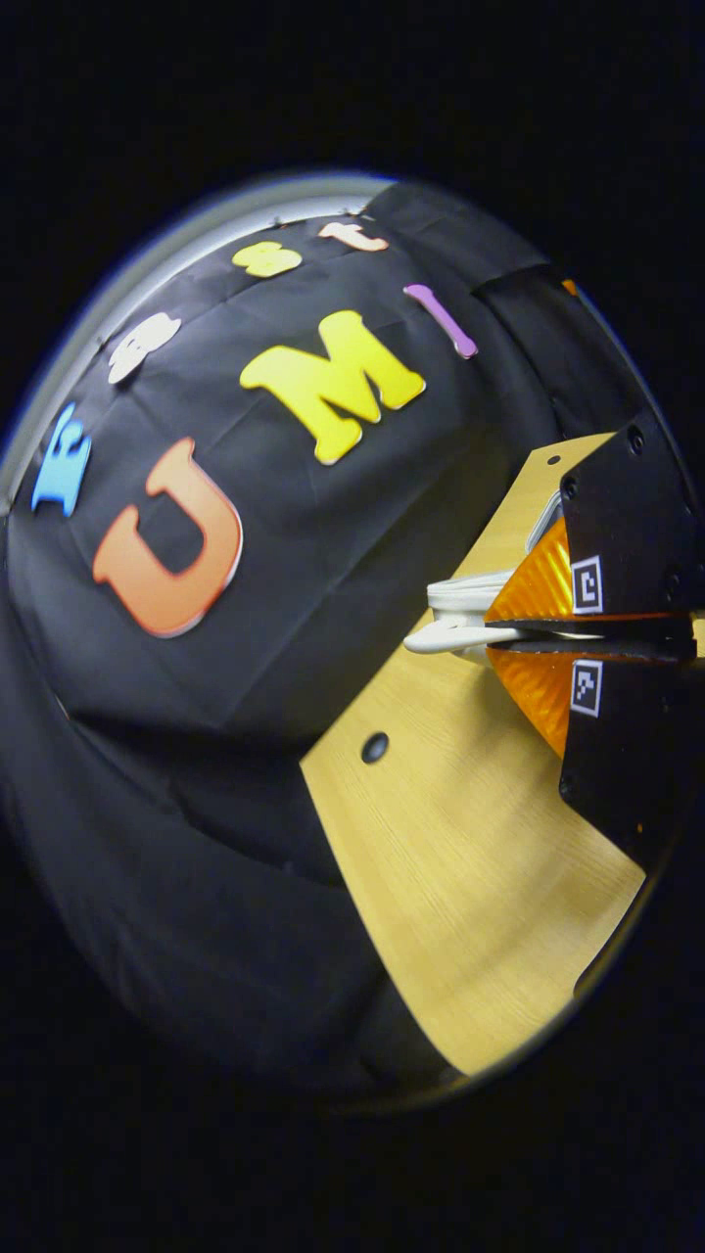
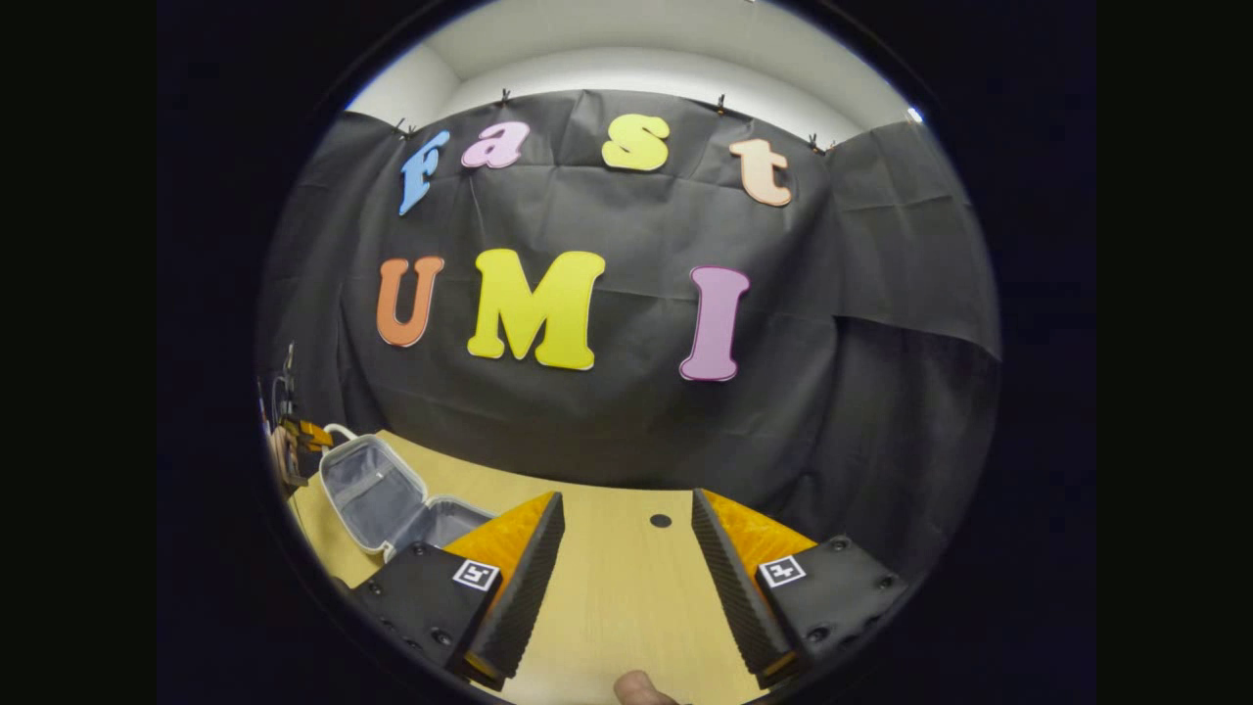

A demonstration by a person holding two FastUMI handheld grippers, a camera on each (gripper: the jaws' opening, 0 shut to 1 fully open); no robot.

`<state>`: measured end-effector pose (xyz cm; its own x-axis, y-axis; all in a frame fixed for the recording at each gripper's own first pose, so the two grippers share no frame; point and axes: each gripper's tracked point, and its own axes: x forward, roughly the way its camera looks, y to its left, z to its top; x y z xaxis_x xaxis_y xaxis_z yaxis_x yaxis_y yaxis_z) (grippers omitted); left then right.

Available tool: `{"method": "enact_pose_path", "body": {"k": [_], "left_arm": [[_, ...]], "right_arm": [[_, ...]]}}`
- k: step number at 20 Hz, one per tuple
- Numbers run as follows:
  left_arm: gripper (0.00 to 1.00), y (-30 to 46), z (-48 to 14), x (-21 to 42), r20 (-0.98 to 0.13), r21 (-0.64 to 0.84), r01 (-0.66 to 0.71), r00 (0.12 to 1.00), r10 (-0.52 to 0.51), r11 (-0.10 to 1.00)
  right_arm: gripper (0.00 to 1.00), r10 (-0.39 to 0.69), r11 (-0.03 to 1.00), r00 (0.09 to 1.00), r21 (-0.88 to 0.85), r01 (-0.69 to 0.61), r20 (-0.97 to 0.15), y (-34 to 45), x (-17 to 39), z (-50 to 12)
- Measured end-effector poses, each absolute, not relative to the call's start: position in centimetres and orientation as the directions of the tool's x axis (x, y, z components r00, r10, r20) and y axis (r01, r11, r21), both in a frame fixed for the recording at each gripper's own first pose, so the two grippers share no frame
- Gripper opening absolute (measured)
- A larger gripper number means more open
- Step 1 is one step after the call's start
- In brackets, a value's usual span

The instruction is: First open the suitcase, pack the skin care products into it, and then close the suitcase.

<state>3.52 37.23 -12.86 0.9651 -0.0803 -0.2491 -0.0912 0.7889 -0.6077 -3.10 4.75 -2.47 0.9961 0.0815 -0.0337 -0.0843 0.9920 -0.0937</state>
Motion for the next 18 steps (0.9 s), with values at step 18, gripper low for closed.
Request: {"method": "enact_pose_path", "body": {"k": [18], "left_arm": [[0.03,5.4,-7.1,4.3,-0.299,-0.063,0.175,0.936,-0.186,0.983]], "right_arm": [[0.77,0.239,0.966,0.967,-0.076,-0.246,-0.088,-1.0,-1.3,-3.9]]}}
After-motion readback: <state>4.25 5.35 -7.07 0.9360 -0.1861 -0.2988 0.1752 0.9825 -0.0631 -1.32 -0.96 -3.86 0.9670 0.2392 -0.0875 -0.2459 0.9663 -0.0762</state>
